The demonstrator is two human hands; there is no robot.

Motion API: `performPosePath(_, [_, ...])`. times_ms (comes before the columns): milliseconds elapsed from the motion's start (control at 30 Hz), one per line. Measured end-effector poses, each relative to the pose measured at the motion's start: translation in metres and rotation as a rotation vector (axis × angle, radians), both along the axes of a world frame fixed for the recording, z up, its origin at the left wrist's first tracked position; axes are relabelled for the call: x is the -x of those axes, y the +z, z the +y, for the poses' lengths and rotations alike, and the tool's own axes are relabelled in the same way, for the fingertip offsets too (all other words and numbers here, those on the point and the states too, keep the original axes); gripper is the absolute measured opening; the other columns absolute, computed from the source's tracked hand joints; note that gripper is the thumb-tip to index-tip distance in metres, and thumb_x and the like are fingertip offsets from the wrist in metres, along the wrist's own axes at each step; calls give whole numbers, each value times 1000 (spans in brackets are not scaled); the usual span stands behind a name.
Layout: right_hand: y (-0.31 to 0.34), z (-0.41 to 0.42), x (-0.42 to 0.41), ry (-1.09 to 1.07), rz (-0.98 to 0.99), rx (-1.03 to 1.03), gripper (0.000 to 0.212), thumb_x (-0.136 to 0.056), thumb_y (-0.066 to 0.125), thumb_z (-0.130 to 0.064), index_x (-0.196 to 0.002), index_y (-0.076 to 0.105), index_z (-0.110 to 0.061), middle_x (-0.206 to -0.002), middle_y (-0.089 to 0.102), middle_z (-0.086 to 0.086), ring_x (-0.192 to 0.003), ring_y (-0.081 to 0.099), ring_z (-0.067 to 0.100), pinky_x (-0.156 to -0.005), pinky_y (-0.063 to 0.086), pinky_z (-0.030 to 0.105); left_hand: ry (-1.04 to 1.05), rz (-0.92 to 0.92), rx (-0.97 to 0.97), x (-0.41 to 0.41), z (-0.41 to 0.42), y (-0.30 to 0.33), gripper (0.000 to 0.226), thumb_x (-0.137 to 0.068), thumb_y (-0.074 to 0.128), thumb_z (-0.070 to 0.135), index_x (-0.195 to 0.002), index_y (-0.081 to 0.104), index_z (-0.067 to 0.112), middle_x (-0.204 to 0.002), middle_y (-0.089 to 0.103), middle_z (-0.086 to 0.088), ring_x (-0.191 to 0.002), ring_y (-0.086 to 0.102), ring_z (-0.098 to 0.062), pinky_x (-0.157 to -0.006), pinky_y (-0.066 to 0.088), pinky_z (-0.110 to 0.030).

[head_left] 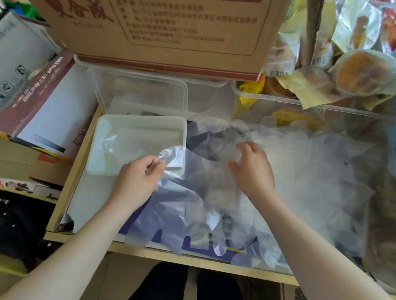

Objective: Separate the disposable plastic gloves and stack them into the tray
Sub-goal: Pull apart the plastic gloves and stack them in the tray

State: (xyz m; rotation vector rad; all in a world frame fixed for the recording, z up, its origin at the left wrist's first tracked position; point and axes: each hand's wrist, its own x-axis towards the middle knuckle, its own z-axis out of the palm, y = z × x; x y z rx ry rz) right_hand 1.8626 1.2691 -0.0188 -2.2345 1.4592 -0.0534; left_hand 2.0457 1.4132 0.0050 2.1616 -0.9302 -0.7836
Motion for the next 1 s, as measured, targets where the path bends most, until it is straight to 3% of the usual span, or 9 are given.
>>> performPosePath(133, [-11, -7, -24, -214, -147, -136, 56, -88, 61, -29, -136, 39, -9, -136, 45, 15, -122, 45, 34, -93, 40, 39, 4, 8, -60, -13, 4, -2, 7, -89, 62, 22, -95, 60, 21, -89, 60, 11, -79, 54, -1, -66, 39, -13])
performPosePath(267, [-12, -12, -36, -465, -385, -225, 33, -88, 62, -29, -115, 55, -12, -95, 60, 3, -94, 57, 24, -81, 46, 37, -22, 77, -104, -16, -3, 2, 21, -84, 67, 32, -99, 55, 23, -93, 60, 13, -86, 56, -6, -68, 41, -17])
performPosePath(400, [-1, -11, -28, -603, -651, -282, 14, -86, 63, -15, -73, 59, -18, -71, 60, 1, -65, 55, 13, -64, 45, 28, -127, -18, -89, -11, -17, 7, 31, -86, 65, 31, -85, 56, 1, -80, 61, -18, -69, 49, -23, -61, 37, -30])
performPosePath(533, [16, -8, 6, -868, -1289, -676, 14, -89, 57, -7, -77, 60, -13, -62, 60, -2, -53, 56, 4, -50, 43, 14, -173, 99, 60, -6, -23, 14, 16, -89, 61, 19, -74, 63, 25, -77, 68, -4, -73, 60, -19, -65, 43, -18])
performPosePath(600, [21, -6, 31, -1077, -1680, -890, 13, -72, 70, 4, -79, 65, -5, -64, 67, 1, -55, 65, 9, -48, 49, 14, -215, 163, 104, -1, -23, 17, 27, -89, 62, 19, -69, 61, 36, -73, 69, -3, -68, 60, -15, -66, 44, -18])
performPosePath(733, [11, -1, 73, -1167, -2060, -902, 72, -10, 83, 21, -79, 66, 15, -82, 70, 23, -67, 72, 24, -51, 56, 24, -322, 230, 107, 10, -25, 14, 21, -90, 60, 18, -72, 67, 28, -75, 69, -6, -68, 58, -21, -64, 43, -20])
performPosePath(867, [5, 11, 80, -1302, -1548, -544, 51, -86, 54, 9, -132, 38, -7, -115, 57, 21, -89, 68, 31, -72, 58, 34, -379, 234, 88, 20, -32, 13, 17, -91, 58, 20, -79, 69, 25, -80, 70, -3, -81, 61, -27, -72, 47, -27])
performPosePath(933, [6, 18, 80, -1114, -924, -185, 56, -94, 50, -13, -144, 25, -16, -142, 31, 13, -110, 56, 29, -85, 50, 34, -380, 227, 94, 22, -36, 14, 19, -92, 57, 20, -78, 69, 26, -79, 69, 2, -80, 61, -21, -70, 45, -20])
performPosePath(1000, [10, 30, 76, -654, -496, 196, 57, -89, 56, -37, -138, 38, -14, -149, 22, 12, -122, 44, 29, -97, 42, 39, -370, 236, 104, 23, -39, 15, 19, -92, 56, 18, -79, 69, 23, -79, 70, 3, -81, 62, -19, -69, 44, -15])
